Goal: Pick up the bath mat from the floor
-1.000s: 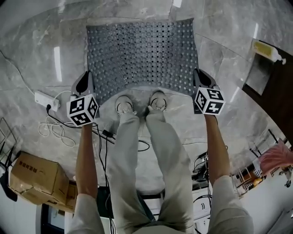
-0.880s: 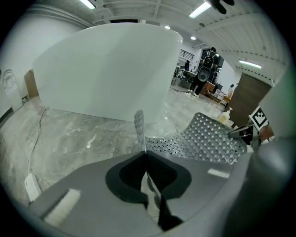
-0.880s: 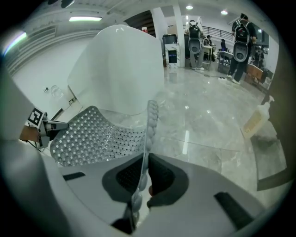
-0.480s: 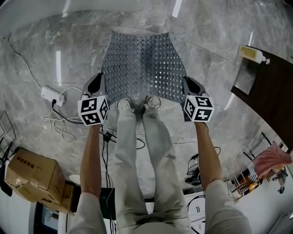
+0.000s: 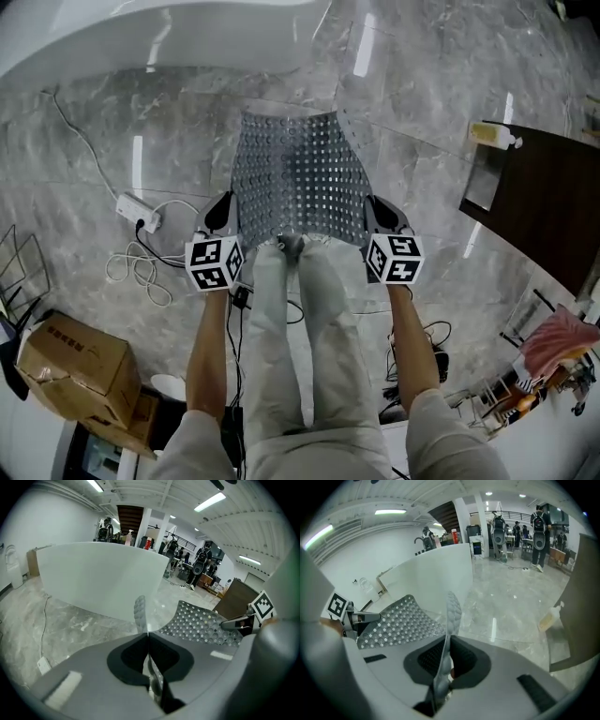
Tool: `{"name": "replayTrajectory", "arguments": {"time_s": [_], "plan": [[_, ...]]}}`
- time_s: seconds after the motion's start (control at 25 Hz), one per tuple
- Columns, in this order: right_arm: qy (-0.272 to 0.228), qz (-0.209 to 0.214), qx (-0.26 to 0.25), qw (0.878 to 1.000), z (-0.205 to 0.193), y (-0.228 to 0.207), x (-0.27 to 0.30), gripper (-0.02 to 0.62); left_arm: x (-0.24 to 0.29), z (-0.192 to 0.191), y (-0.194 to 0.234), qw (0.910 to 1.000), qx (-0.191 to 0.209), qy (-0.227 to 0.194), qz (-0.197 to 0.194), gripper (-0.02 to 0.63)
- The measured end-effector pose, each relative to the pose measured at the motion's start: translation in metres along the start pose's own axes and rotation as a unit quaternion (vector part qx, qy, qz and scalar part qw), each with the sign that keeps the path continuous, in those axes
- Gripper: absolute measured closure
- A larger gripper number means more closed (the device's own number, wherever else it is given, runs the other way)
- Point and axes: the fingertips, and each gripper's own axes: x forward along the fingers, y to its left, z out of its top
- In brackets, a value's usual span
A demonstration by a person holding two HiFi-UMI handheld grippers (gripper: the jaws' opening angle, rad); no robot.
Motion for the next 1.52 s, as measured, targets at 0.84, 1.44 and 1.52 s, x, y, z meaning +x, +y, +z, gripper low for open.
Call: {"name": "replayTrajectory", "arguments": {"time_s": [0.84, 1.44, 1.52], "plan": [[-0.093, 0.023, -0.024, 0.995, 0.164, 0.075, -0.194, 0.568, -0.173, 0.182, -0.079, 0.9968, -0.002, -0.077, -0.023, 0.588], [-0.176, 0.031, -0.028, 0.984, 0.263, 0.109, -0.323, 0.568, -0.275, 0.287, -0.143, 0.9906, 0.022, -0.115, -0.071, 0.588], [-0.19, 0.032, -0.033, 0.981, 0.277, 0.111, -0.339, 0.568, -0.286, 0.303, -0.15, 0.9887, 0.02, -0.127, -0.077, 0.588]]}}
